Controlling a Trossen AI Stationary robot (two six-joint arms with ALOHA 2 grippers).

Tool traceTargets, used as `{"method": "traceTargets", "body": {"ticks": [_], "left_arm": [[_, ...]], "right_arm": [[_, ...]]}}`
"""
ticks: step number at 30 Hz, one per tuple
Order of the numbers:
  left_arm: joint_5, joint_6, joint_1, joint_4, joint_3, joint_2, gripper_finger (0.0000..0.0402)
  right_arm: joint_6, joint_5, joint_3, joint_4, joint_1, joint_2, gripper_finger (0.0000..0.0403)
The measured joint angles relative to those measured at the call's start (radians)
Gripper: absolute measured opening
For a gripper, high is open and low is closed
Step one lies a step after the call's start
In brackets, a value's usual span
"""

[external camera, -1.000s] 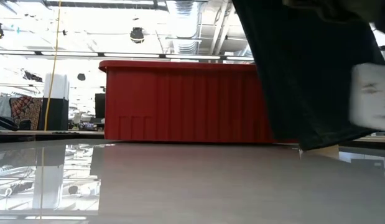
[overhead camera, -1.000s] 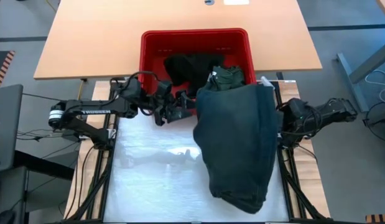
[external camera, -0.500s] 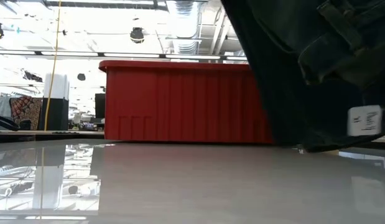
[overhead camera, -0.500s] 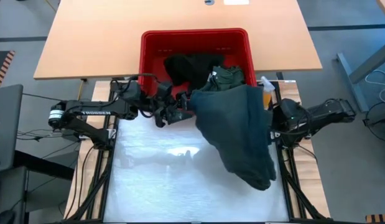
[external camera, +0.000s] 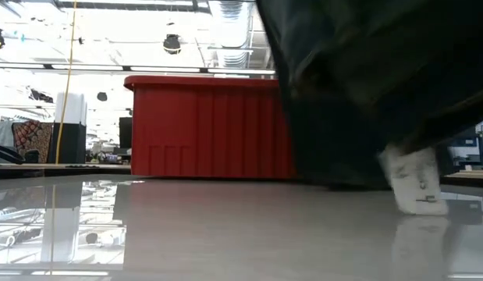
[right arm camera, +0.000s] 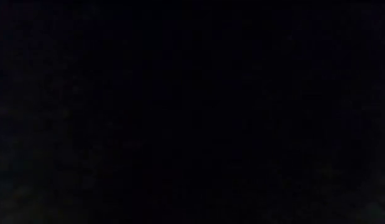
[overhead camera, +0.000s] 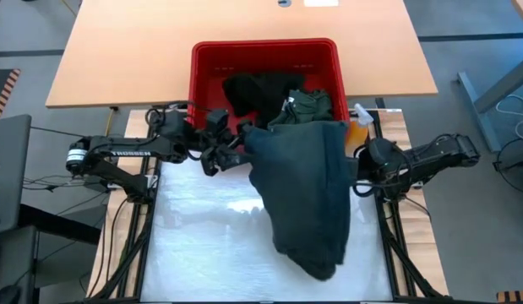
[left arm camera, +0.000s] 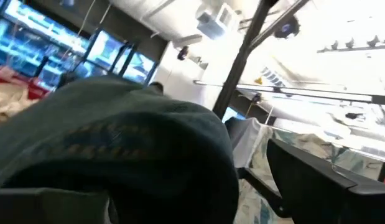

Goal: Fold laundry
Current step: Fold the black pants

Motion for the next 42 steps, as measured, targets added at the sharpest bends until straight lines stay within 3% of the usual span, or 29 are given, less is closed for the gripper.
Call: {"method": "traceTargets", "body": {"ticks": [6,10,14,17,19,21,30,34,37,39,42], "left_arm": [[-0.017,0.0,-0.001,-0.009,0.0,0.0,0.0288],[-0.045,0.0,-0.001,-0.022,0.0,0.0,0.0257],[-0.063,0.004,0.0,-0.061,0.0,0.0,0.0186],[-0.066,0.026,0.0,-0.09,0.0,0.0,0.0107],[-0.066,0.032,0.001,-0.092,0.0,0.0,0.0046],[-0.067,0.024,0.01,-0.084,0.0,0.0,0.0018],[0.029,-0.001,0.055,-0.095,0.077,0.0,0.0008],[0.08,-0.001,0.071,-0.139,0.114,0.0,0.0007],[0.093,0.011,0.077,-0.199,0.128,0.0,0.0007],[0.099,0.013,0.085,-0.225,0.128,0.0,0.0007],[0.1,0.013,0.101,-0.235,0.129,-0.001,0.0006]], "right_arm": [[-0.073,-0.091,0.0,-0.024,0.005,0.0,0.0021],[-0.154,-0.106,0.0,-0.042,0.013,0.0,0.0021],[-0.181,-0.106,0.0,-0.047,0.016,-0.013,0.0021],[-0.169,-0.101,-0.001,-0.063,0.016,-0.032,0.0026],[-0.119,-0.052,-0.001,-0.073,0.016,-0.046,0.0031],[-0.047,0.003,-0.001,-0.085,0.016,-0.062,0.0039],[0.286,0.152,0.0,-0.466,0.01,-0.174,0.008],[0.503,0.243,0.0,-0.67,0.024,-0.247,0.01],[0.686,0.247,0.0,-0.765,0.028,-0.311,0.0112],[0.754,0.246,-0.008,-0.795,0.038,-0.341,0.0119],[0.773,0.248,-0.063,-0.696,0.068,-0.38,0.0125]]}}
